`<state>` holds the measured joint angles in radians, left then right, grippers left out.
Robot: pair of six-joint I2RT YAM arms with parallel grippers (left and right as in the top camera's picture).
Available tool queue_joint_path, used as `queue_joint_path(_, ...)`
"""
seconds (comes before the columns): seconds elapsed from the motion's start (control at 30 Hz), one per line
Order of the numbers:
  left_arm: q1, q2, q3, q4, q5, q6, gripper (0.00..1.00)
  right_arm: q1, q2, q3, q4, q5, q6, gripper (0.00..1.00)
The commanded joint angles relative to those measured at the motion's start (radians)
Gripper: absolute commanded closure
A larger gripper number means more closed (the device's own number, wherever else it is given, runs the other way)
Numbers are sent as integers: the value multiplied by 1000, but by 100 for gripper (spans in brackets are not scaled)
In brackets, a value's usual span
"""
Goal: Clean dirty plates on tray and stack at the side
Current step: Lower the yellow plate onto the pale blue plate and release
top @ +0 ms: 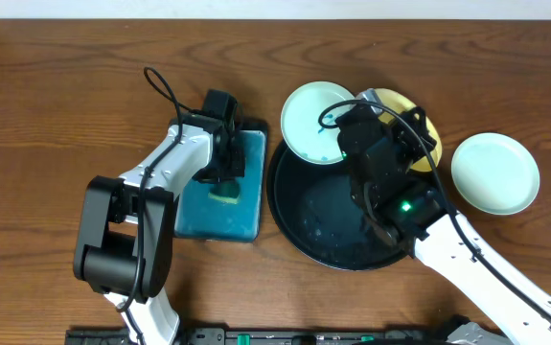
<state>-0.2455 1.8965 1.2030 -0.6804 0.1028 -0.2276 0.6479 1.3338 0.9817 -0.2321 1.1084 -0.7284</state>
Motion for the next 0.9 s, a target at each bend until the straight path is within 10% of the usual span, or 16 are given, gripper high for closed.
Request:
queue_joint_path(0.0,4,50,-8,-11,2,13,92,29,-18,21,42,55,-105,99)
queue_joint_path(0.63,4,50,-8,-11,2,13,92,27,-18,21,57,54,-81,99)
queue_joint_path(0.87,4,50,-8,-11,2,13,93,-31,-18,20,22,34,238,99)
